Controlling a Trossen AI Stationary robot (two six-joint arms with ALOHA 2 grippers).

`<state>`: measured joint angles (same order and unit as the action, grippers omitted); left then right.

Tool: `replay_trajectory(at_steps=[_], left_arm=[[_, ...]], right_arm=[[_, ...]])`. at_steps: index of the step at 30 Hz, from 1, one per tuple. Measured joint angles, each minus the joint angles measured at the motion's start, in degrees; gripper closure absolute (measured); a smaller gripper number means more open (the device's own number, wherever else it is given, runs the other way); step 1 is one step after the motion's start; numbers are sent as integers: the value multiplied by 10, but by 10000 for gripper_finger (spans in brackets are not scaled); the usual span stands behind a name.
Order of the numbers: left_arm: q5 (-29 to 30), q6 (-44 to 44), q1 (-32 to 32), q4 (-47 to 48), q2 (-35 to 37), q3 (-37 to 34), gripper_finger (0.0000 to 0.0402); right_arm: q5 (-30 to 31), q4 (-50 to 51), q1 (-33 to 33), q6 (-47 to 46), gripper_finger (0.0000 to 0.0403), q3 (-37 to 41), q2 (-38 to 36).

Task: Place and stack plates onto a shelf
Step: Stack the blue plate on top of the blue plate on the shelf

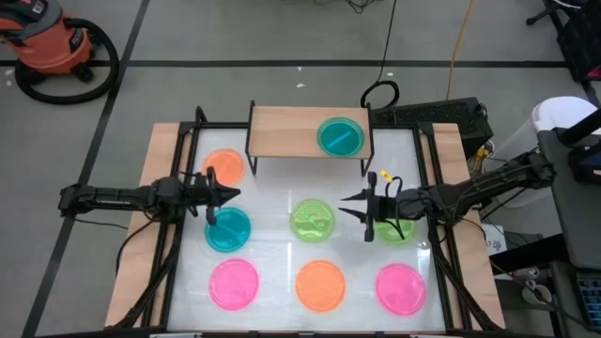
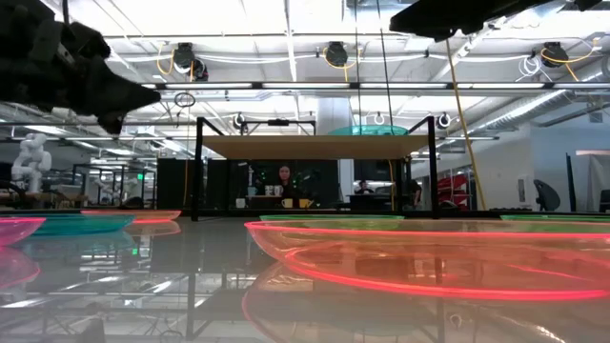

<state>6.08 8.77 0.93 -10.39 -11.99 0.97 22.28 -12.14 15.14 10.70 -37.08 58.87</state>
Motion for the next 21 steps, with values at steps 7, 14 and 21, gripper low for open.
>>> replay_trajectory(at_steps=[7,14,21], left_arm=[[31,-54,-22,243,-79,215,382],[210,-15,-47,511,-289,357,382],[158,24,-49,511,-449,361,382]], right_arm=[[0,0,0,4,310,0,0],[1,0,0,-4,310,0,0],[1,2,0,-8,310,0,0]])
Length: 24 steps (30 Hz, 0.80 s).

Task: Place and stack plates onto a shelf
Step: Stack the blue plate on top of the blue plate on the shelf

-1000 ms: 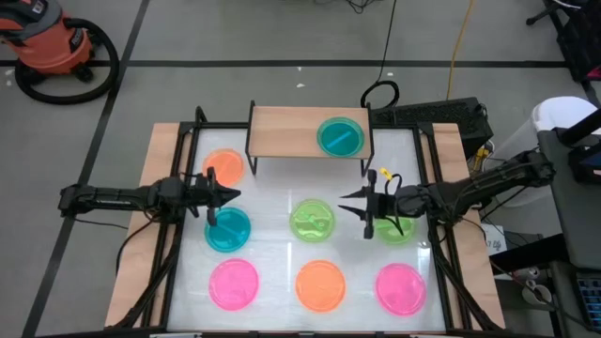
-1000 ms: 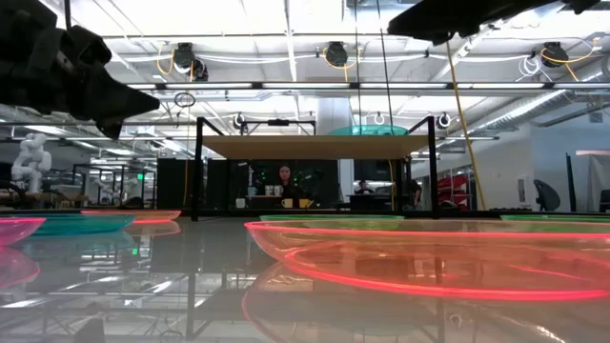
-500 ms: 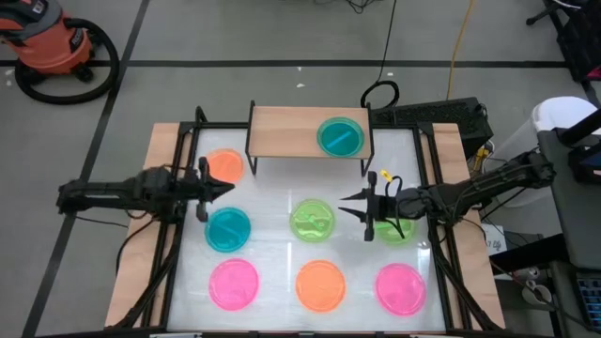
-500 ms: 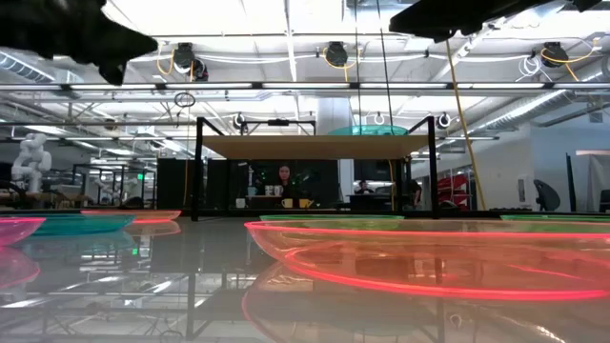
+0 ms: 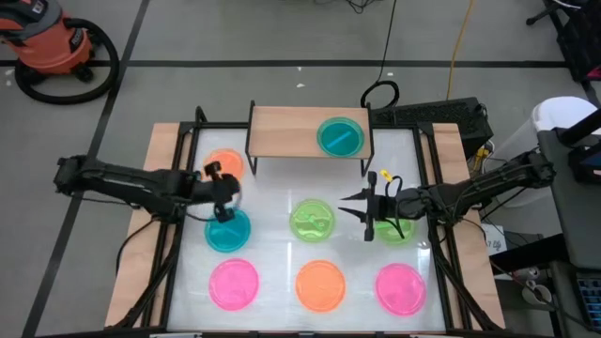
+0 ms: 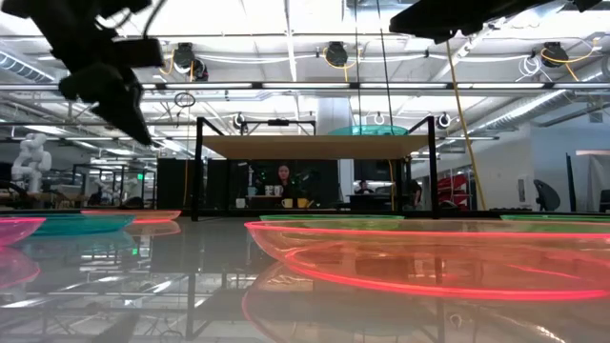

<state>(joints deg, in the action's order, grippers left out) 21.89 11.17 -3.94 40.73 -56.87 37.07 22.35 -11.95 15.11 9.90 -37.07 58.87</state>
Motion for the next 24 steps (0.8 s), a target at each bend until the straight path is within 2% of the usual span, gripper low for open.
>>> replay_trajectory(at_steps=[3,6,8,11,17,21,24], left_arm=[[-25,-10,-13,-66,-46,0,382],[-75,-71,-48,-176,-89,0,382],[-80,-106,-76,-246,-117,0,382],[-85,-111,-104,-312,-163,0,382],[-122,-111,-154,-363,-245,0,367],[-131,-110,-181,-395,-270,0,320],[-108,-91,-186,-361,-271,1,284]], right_arm=[[0,4,0,0,310,0,0],[0,3,0,2,310,0,0],[0,3,0,2,310,0,0],[0,3,0,2,310,0,0],[0,3,0,2,310,0,0],[0,3,0,2,309,0,0],[0,3,0,0,310,0,0]])
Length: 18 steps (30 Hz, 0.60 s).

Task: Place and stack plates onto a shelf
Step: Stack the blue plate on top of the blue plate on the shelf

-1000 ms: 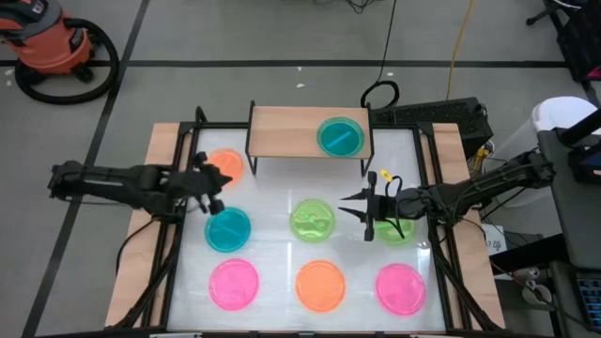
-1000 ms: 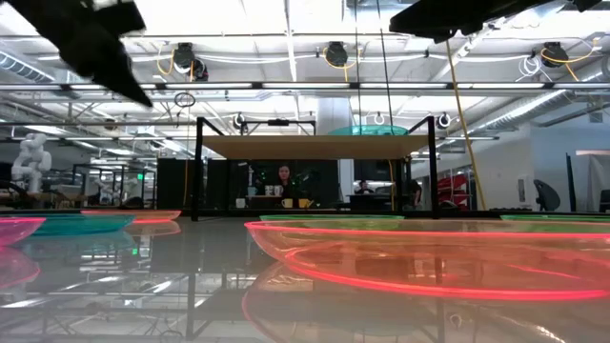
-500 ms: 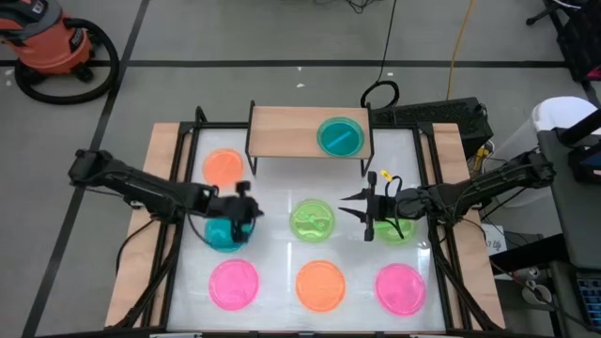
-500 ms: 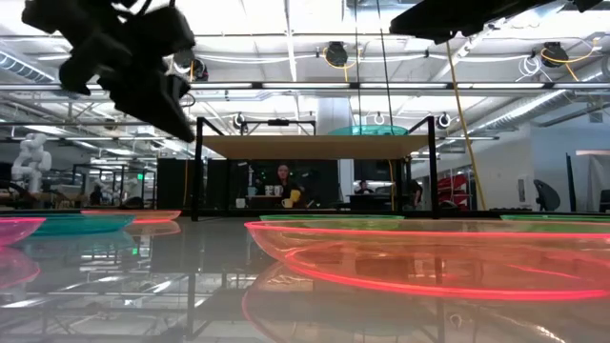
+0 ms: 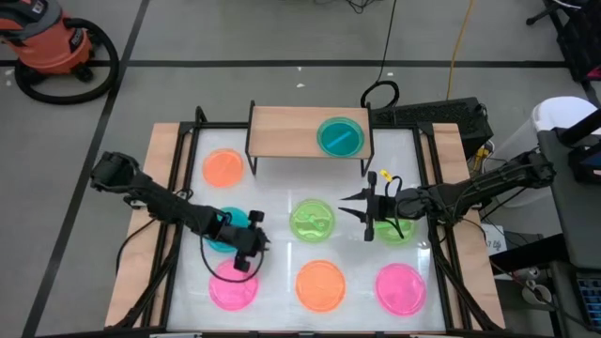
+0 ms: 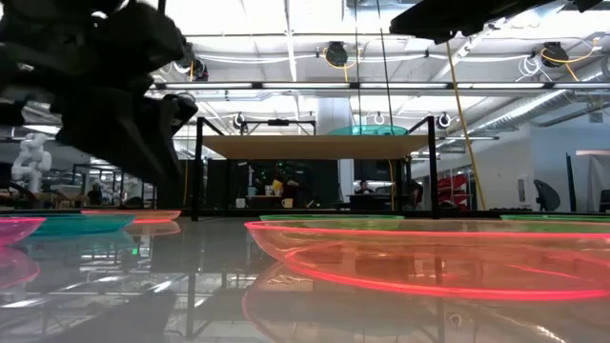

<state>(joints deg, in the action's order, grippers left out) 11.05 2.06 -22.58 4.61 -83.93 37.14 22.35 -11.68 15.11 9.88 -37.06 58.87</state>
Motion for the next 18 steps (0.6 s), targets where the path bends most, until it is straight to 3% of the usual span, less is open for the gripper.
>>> replay_trajectory(at_steps=[8,18], left_arm=[[30,194,11,283,11,74,252],[2,361,-16,317,11,103,252]], right_arm=[[0,0,0,-3,310,0,0],[0,0,0,-17,310,0,0]])
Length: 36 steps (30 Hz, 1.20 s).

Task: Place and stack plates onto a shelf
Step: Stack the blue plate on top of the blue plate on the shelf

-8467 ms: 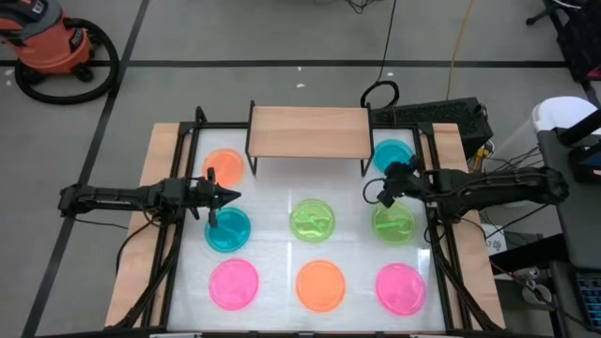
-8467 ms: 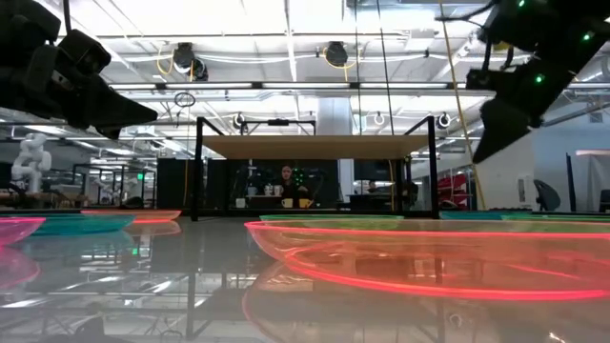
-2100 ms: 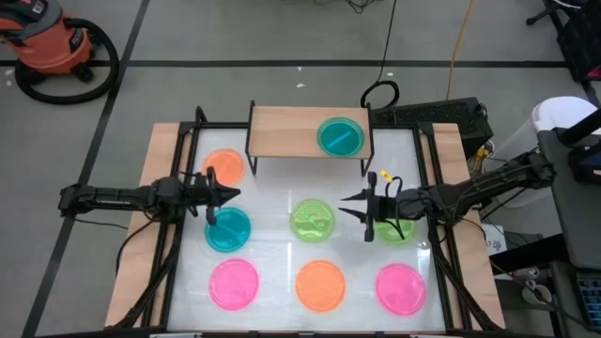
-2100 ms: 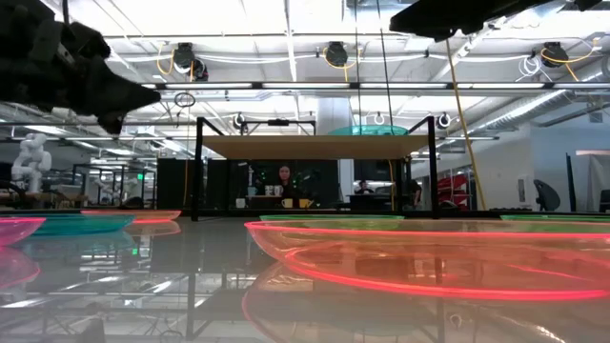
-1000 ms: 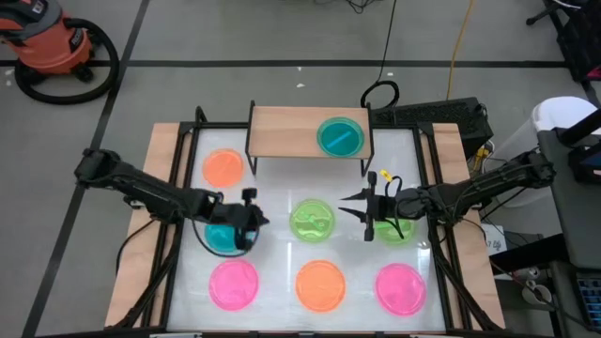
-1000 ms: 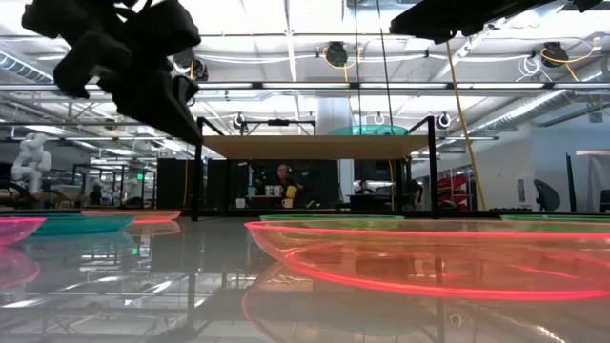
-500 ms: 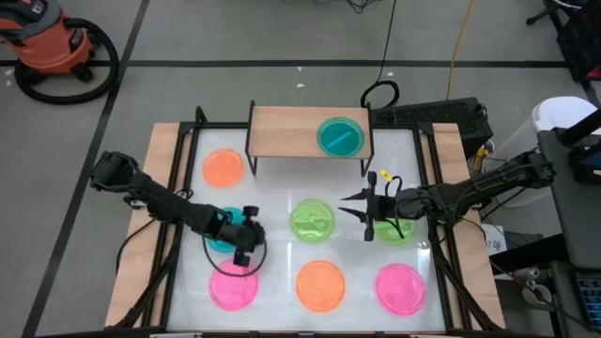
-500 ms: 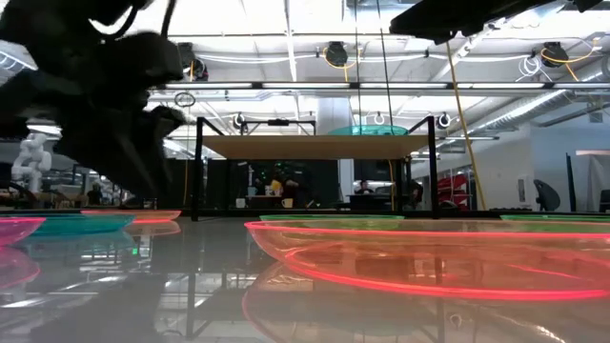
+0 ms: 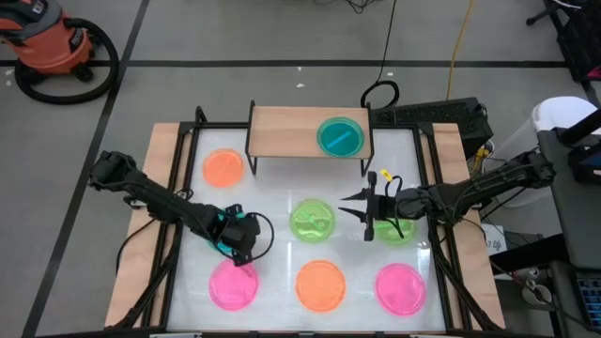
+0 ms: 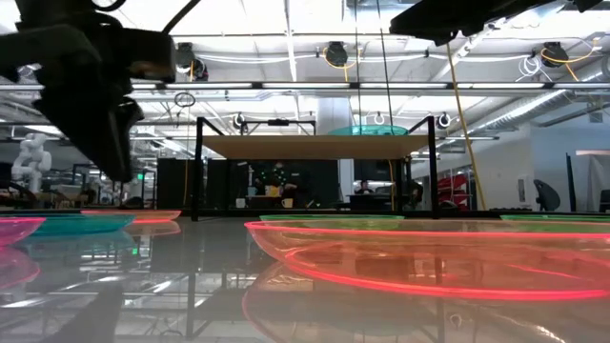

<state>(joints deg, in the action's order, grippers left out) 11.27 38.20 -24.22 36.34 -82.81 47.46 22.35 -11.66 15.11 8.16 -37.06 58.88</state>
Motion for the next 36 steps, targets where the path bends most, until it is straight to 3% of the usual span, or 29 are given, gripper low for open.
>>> replay_trajectory(at_steps=[6,13,30,36], left_arm=[[-22,51,-34,61,-2,1,252],[-22,73,-43,66,-6,1,252],[-24,56,-47,64,-74,1,252],[-9,72,-44,120,-80,1,252]], right_arm=[[0,0,0,0,310,0,0],[0,0,0,-1,310,0,0],[0,4,0,-14,310,0,0],[0,5,0,-15,310,0,0]])
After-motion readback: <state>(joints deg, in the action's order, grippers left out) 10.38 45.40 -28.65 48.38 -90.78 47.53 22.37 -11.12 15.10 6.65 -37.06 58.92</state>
